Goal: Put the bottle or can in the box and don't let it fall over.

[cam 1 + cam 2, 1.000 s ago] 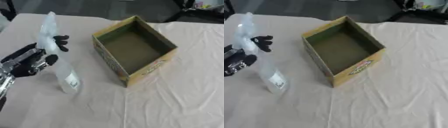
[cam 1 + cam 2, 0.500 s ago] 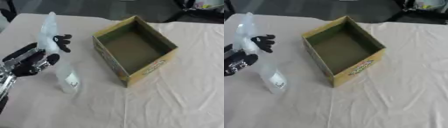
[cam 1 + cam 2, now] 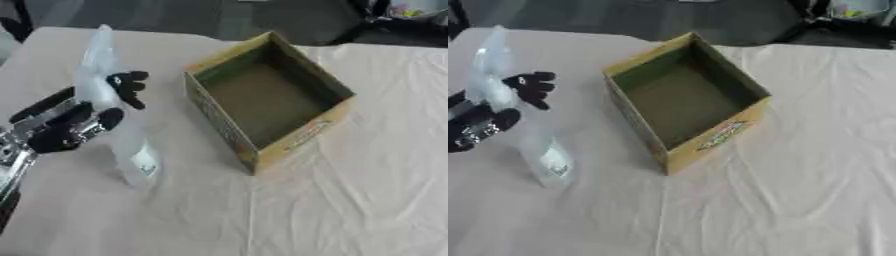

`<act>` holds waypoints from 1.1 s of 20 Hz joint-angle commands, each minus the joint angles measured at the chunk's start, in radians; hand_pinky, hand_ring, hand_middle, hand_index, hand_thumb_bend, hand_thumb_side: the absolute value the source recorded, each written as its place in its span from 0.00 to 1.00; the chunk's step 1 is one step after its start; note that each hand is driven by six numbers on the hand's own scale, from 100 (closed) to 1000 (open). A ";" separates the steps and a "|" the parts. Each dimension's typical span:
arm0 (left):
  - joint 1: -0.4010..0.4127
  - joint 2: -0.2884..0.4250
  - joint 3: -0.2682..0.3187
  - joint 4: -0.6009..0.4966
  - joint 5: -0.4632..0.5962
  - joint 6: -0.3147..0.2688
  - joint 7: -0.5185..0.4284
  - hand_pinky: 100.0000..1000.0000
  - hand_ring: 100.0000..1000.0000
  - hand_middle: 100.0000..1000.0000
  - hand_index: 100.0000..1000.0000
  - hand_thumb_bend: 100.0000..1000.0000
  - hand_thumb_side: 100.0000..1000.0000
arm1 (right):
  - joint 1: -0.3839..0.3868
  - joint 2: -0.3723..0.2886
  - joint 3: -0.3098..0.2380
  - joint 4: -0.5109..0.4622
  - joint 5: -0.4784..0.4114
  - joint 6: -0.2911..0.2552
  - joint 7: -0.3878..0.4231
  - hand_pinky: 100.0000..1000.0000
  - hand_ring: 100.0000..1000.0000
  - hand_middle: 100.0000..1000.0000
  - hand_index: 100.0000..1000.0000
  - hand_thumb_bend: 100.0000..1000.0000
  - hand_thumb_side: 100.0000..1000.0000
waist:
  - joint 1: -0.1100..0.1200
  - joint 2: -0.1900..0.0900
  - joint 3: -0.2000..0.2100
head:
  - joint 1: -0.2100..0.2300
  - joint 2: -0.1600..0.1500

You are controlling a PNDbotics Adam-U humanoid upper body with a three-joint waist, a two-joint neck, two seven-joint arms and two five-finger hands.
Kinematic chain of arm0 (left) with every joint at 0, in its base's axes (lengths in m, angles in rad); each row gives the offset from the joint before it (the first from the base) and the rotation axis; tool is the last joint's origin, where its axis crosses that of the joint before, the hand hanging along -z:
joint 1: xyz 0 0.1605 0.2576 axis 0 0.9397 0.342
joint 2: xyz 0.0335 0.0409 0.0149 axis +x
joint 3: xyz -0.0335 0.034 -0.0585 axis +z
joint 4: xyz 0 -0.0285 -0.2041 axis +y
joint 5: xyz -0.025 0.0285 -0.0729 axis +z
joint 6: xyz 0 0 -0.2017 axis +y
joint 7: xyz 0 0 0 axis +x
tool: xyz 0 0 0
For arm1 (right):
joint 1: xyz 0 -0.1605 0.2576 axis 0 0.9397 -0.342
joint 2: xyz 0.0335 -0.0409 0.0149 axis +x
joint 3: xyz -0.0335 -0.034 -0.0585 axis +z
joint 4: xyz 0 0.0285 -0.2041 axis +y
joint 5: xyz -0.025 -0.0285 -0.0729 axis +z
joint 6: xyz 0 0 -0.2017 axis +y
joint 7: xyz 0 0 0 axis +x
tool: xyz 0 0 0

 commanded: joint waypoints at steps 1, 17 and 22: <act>-0.014 0.011 0.002 -0.005 0.014 0.009 -0.011 1.00 1.00 1.00 0.70 0.09 0.77 | 0.005 -0.013 -0.007 -0.011 -0.006 -0.006 -0.010 0.90 1.00 1.00 0.90 0.00 0.47 | 0.001 -0.011 -0.001 | 0.002 -0.016; -0.022 0.002 0.000 0.011 0.038 0.053 -0.025 1.00 1.00 1.00 0.63 0.06 0.77 | 0.000 -0.010 -0.002 -0.011 -0.006 0.002 -0.003 0.91 1.00 1.00 0.90 0.00 0.47 | -0.003 -0.008 0.001 | 0.001 -0.016; -0.025 -0.002 -0.002 0.014 0.046 0.064 -0.033 1.00 1.00 1.00 0.61 0.03 0.76 | -0.003 -0.007 -0.001 -0.011 -0.005 0.008 -0.002 0.91 1.00 1.00 0.90 0.00 0.47 | -0.004 -0.006 0.000 | 0.003 -0.017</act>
